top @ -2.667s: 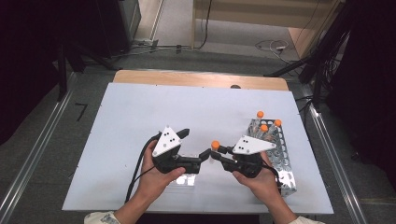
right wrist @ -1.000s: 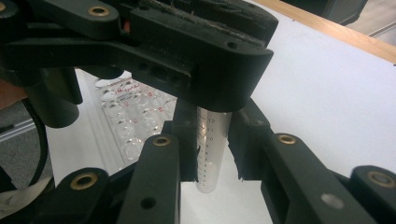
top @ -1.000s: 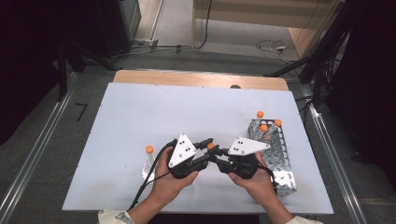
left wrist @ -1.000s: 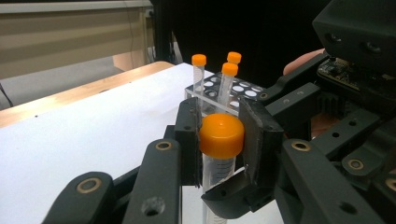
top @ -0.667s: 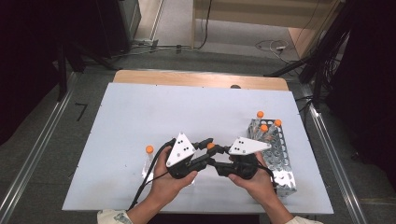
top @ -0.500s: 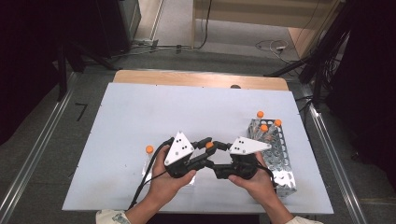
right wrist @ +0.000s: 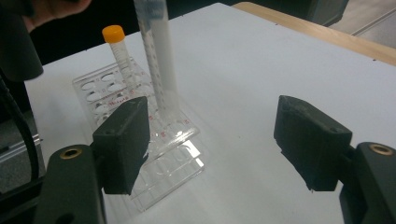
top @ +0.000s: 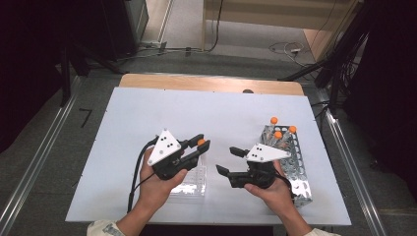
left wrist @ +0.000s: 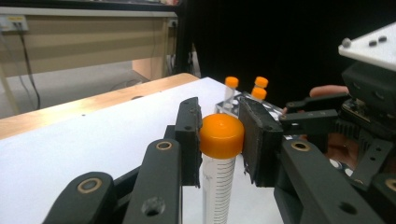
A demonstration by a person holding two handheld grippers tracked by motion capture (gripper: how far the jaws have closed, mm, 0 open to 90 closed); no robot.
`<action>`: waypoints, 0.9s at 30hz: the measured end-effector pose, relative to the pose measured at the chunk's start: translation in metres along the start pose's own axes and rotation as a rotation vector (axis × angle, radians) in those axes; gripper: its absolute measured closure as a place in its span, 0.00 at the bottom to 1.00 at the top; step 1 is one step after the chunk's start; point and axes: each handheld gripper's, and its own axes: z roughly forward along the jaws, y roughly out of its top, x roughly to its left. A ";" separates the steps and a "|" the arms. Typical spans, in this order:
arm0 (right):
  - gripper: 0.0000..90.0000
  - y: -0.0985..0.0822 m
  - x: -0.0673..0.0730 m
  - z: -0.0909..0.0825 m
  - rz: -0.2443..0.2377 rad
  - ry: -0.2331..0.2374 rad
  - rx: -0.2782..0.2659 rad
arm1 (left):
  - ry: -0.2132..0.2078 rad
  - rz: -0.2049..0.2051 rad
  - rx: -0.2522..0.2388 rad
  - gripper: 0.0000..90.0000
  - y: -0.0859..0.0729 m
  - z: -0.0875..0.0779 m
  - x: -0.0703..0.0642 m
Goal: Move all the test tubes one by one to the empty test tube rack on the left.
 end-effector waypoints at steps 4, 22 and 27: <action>0.29 -0.001 0.000 0.000 0.002 -0.002 0.003 | 0.018 -0.002 0.003 0.79 0.001 -0.007 0.007; 0.29 -0.002 -0.001 -0.008 0.003 -0.009 -0.007 | 0.131 -0.021 0.024 0.79 -0.014 -0.041 0.039; 0.29 -0.002 -0.001 -0.008 0.002 -0.011 -0.010 | 0.155 -0.016 0.025 0.79 -0.018 -0.049 0.043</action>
